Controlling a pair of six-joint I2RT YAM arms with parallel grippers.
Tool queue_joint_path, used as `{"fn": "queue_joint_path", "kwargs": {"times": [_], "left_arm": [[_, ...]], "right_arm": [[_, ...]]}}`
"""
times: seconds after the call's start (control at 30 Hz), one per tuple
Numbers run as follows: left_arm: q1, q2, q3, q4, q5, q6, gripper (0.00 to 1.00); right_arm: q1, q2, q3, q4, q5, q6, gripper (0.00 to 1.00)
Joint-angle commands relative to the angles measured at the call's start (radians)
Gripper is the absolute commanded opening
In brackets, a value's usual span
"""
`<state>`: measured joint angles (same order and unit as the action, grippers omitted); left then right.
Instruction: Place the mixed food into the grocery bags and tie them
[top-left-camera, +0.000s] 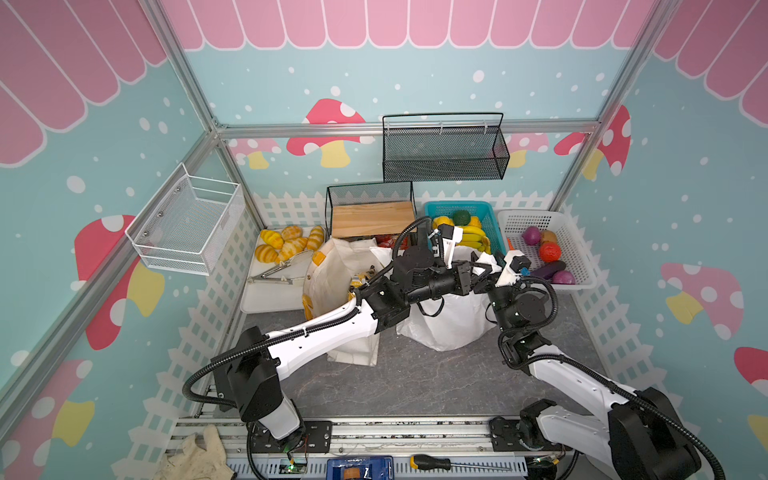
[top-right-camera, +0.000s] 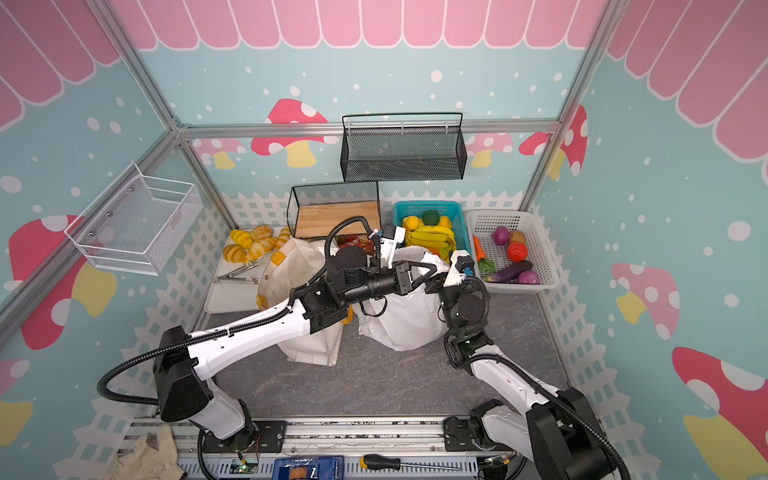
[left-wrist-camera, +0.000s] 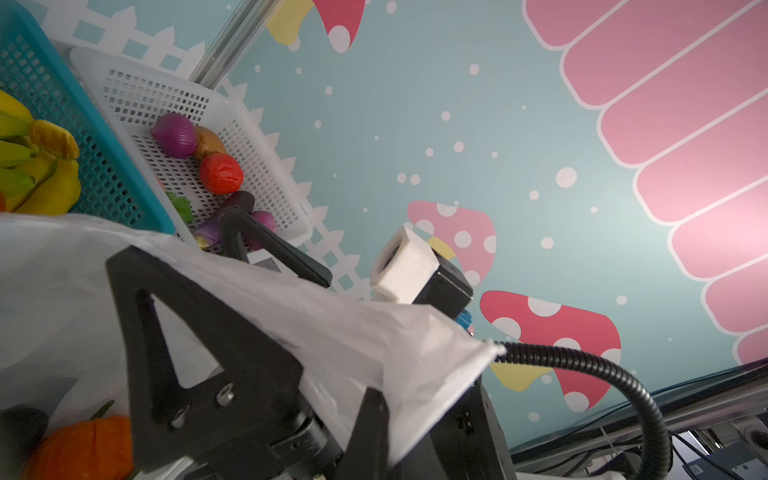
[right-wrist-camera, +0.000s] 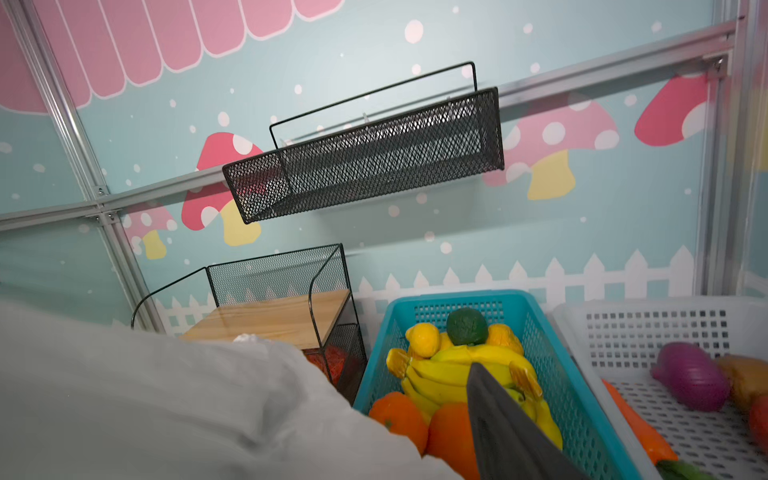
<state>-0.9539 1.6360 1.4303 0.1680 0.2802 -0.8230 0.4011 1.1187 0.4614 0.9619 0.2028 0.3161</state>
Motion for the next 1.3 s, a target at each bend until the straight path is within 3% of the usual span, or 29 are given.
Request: {"fn": "queue_joint_path", "kwargs": {"times": [0.0,0.07,0.2,0.27,0.53,0.73,1.13,1.27], "left_arm": [[0.017,-0.038,0.054,-0.026,0.028,0.048,0.00],[0.028,-0.030,0.075,-0.048,0.047,0.076,0.00],[0.063,0.008,0.132,-0.088,0.129,0.103,0.00],[0.078,0.020,0.155,-0.110,0.157,0.119,0.00],[0.104,0.017,0.177,-0.171,0.177,0.202,0.00],[0.107,0.012,0.194,-0.217,0.203,0.264,0.00],[0.127,0.025,0.252,-0.331,0.297,0.385,0.00],[0.138,0.030,0.264,-0.338,0.356,0.395,0.00]], "right_arm": [[-0.003,-0.029,-0.045,-0.112,-0.048,-0.038,0.66],[-0.007,-0.074,-0.063,-0.162,-0.122,-0.085,0.71],[-0.016,-0.187,-0.028,-0.325,-0.241,-0.186,0.94],[-0.024,-0.246,-0.004,-0.404,-0.276,-0.226,0.99],[-0.114,-0.351,0.098,-0.552,-0.508,-0.275,1.00],[-0.217,-0.291,0.191,-0.555,-0.770,-0.227,1.00],[-0.339,-0.155,0.324,-0.566,-1.224,-0.268,0.99],[-0.342,-0.044,0.387,-0.557,-1.420,-0.269,0.84]]}}
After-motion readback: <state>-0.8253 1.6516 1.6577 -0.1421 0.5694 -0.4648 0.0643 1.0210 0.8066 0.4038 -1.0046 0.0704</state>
